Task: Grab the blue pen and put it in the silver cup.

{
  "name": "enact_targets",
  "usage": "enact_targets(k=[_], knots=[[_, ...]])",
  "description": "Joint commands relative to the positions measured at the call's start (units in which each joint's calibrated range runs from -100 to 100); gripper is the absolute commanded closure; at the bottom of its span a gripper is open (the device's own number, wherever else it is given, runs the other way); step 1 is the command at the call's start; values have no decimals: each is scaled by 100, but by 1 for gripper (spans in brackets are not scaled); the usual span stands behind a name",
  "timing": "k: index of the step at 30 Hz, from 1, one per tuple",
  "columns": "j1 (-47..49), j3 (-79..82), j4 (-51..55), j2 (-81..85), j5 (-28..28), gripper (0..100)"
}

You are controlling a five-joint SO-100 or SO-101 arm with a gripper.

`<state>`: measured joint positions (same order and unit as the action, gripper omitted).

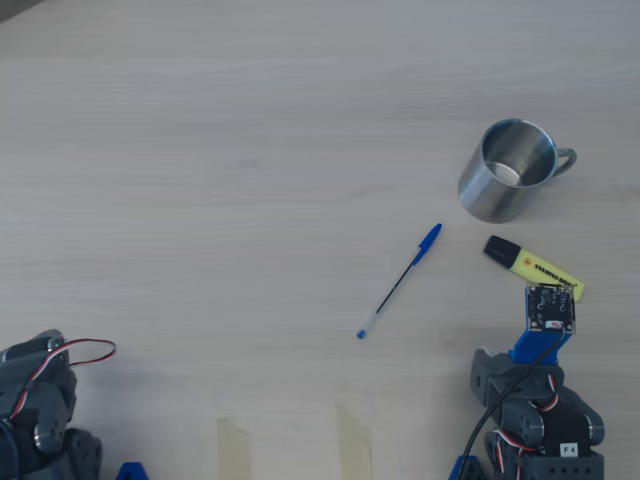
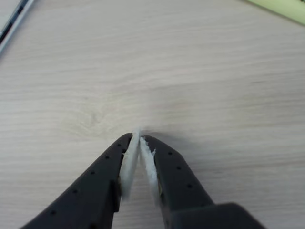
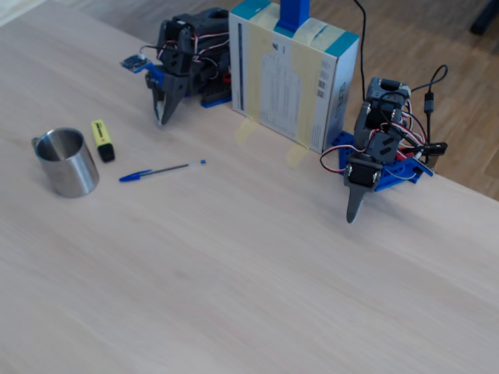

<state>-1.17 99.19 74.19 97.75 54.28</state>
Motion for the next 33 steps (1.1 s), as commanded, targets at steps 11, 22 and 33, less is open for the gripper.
enact_targets(k=[11, 22, 33], knots=[[-5, -82, 7, -58, 33, 97], [-5, -418, -2, -66, 44, 98], [-5, -1488, -2, -947, 44, 98]])
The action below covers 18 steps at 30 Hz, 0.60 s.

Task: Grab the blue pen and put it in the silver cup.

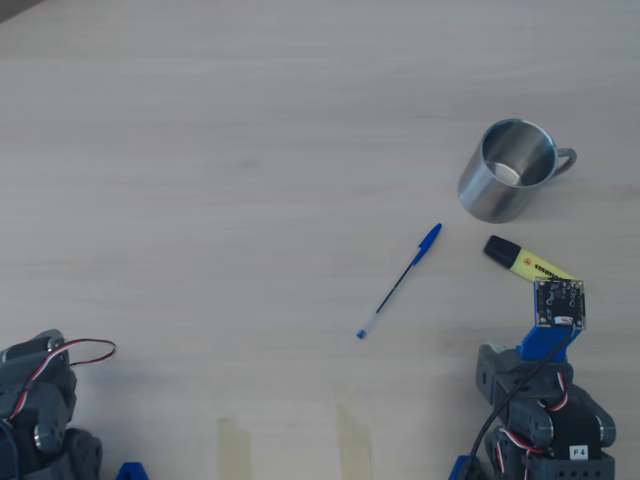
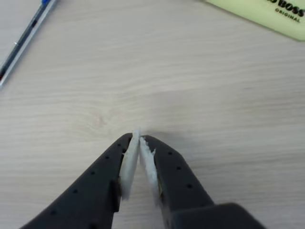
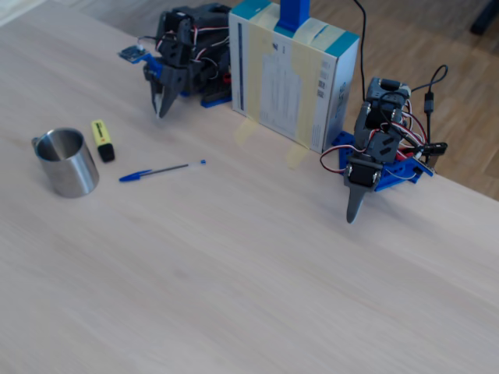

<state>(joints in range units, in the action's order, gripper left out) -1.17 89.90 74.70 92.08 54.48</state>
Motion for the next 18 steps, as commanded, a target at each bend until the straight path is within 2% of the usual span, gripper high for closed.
enact_targets(k=[1, 15, 18], knots=[[-5, -668, -52, -496, 23, 98], [335, -1956, -52, -1602, 49, 97], [466, -2092, -44, -1826, 309, 92]])
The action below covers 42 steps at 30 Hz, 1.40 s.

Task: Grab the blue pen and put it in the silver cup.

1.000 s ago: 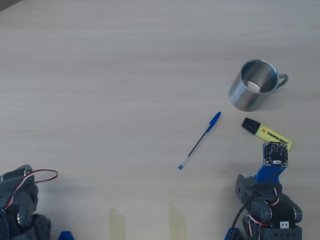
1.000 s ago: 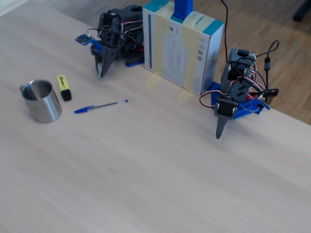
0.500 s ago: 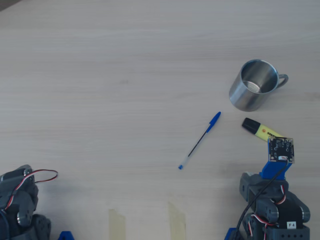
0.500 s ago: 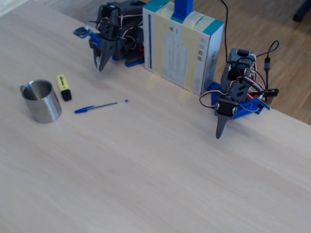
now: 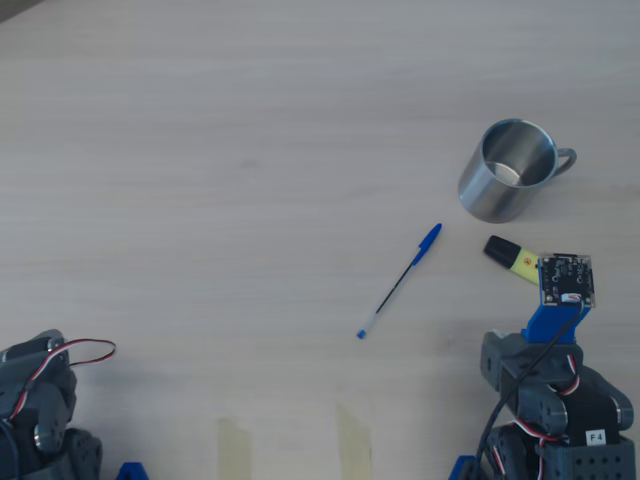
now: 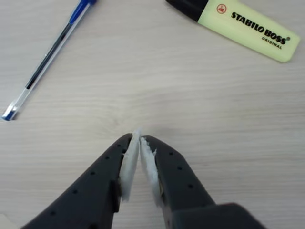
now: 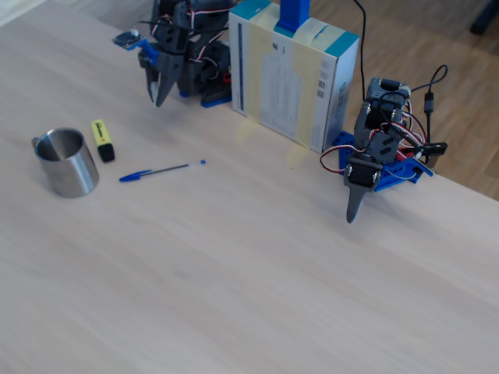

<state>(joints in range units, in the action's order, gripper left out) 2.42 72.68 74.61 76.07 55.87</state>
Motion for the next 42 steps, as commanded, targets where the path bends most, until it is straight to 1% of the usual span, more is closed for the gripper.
enact_targets(k=[1, 3, 6, 15, 20, 31, 34, 39, 42], knots=[[185, -424, -44, -292, 244, 90], [281, -533, -44, -417, 332, 87], [395, -651, -130, -600, 472, 85], [927, -669, -1159, -1165, 1117, 85], [1154, -678, -1674, -1531, 1356, 85], [1660, -760, -2592, -2271, 2063, 85], [1686, -968, -2618, -2462, 2162, 85], [1782, -1322, -2669, -2753, 2178, 85], [1817, -1504, -2669, -2944, 2250, 81]])
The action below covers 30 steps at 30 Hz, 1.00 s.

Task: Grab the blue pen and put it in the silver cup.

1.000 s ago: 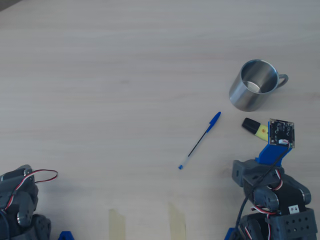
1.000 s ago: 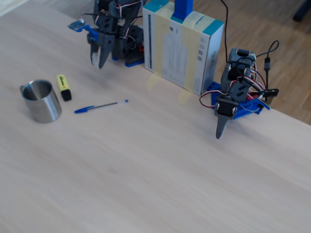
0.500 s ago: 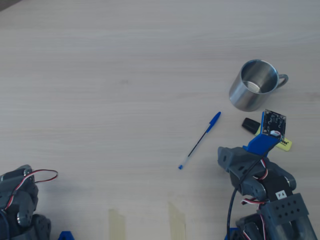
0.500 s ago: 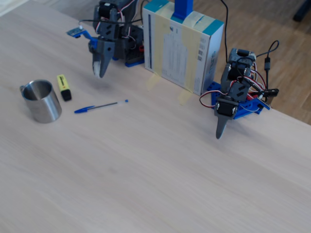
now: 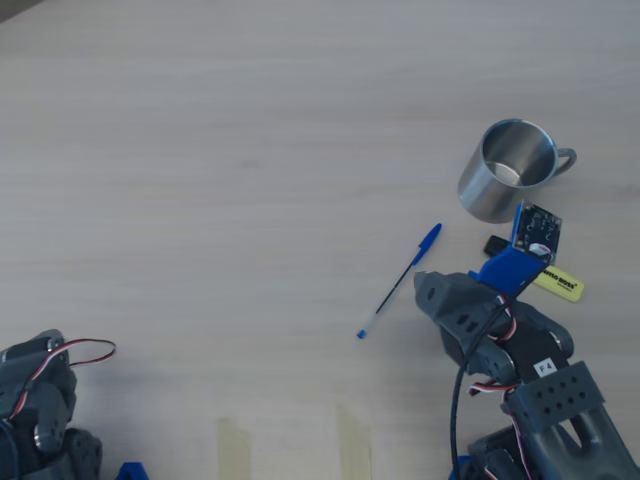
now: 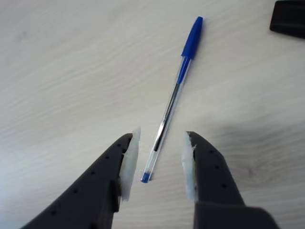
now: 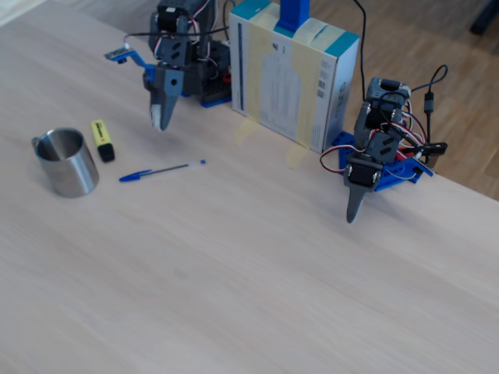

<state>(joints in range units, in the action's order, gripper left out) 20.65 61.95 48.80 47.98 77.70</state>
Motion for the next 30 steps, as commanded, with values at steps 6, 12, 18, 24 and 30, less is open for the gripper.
enact_targets(k=[6, 12, 18, 24, 30], knots=[[-41, -567, -526, -533, 67, 78], [-268, -558, -1058, -1032, 77, 78], [-460, -585, -1281, -1514, 77, 78], [-721, -576, -1281, -1880, 77, 78], [-878, -585, -1281, -2287, 51, 78]])
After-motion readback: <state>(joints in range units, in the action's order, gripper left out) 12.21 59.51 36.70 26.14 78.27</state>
